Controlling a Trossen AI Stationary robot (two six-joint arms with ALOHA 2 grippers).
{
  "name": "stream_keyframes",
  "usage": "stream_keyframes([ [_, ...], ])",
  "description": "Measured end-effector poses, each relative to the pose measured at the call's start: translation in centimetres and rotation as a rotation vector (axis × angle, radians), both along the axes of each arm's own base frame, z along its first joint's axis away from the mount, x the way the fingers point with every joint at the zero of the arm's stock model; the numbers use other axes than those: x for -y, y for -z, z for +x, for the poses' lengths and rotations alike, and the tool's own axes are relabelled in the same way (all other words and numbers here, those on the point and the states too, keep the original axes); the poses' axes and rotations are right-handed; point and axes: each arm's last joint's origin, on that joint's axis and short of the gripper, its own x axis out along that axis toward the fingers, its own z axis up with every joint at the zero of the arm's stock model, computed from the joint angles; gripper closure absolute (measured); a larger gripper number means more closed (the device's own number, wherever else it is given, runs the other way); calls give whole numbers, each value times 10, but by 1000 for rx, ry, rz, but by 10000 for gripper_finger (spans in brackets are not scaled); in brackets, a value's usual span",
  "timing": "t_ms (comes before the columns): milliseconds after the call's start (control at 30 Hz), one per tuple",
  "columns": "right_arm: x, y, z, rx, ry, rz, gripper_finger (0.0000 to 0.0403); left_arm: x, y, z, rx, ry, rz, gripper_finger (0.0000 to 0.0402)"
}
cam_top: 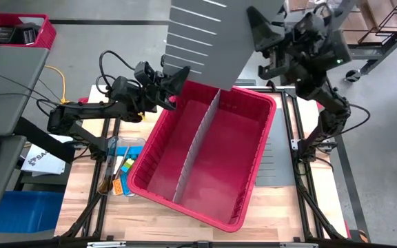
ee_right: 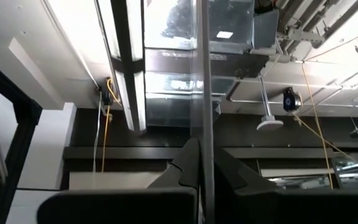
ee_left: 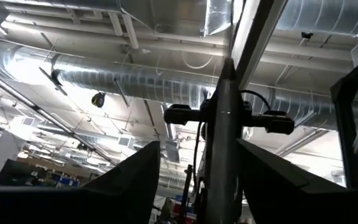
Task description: Sort Items/Unsort Items
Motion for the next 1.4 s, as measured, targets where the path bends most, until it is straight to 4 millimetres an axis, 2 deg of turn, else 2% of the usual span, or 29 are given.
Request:
stream_keyframes([
  [67, 0, 0, 1, -1, 1, 0, 403, 0, 0, -1, 3, -2, -4, 258],
  [167, 0, 0, 1, 2, 4, -1, 403, 0, -4, -5, 14, 14, 8, 362],
  [233, 0, 0, 1, 4, 3, 3, 403, 0, -5, -7, 23, 25, 12, 386],
  [367, 1, 1, 1, -6, -23, 31, 400, -1, -9, -13, 33, 22, 14, 397],
  [467, 0, 2, 2, -19, -28, 36, 381, -2, -16, -22, 53, 13, 18, 398],
  [567, 0, 2, 2, -39, -37, 39, 339, -2, -22, -33, 2, 3, 20, 399],
  [667, 1, 3, -1, -73, -46, 86, 286, -1, -27, -49, -119, -21, 22, 400],
  [767, 1, 4, -5, -117, -25, 104, 244, 2, -32, -70, -220, -69, 14, 400],
  [867, 1, 5, -7, -155, -4, 96, 220, 5, -38, -95, -268, -112, 14, 400],
  [1100, 0, -4, -30, -146, 48, 88, 212, 11, -44, -150, -355, -219, -24, 401],
  [1300, 1, -2, -36, -200, 87, 97, 212, 13, -42, -174, -410, -229, -69, 401],
  [1400, 1, -3, -45, -229, 107, 103, 212, 14, -40, -182, -435, -234, -82, 401],
])
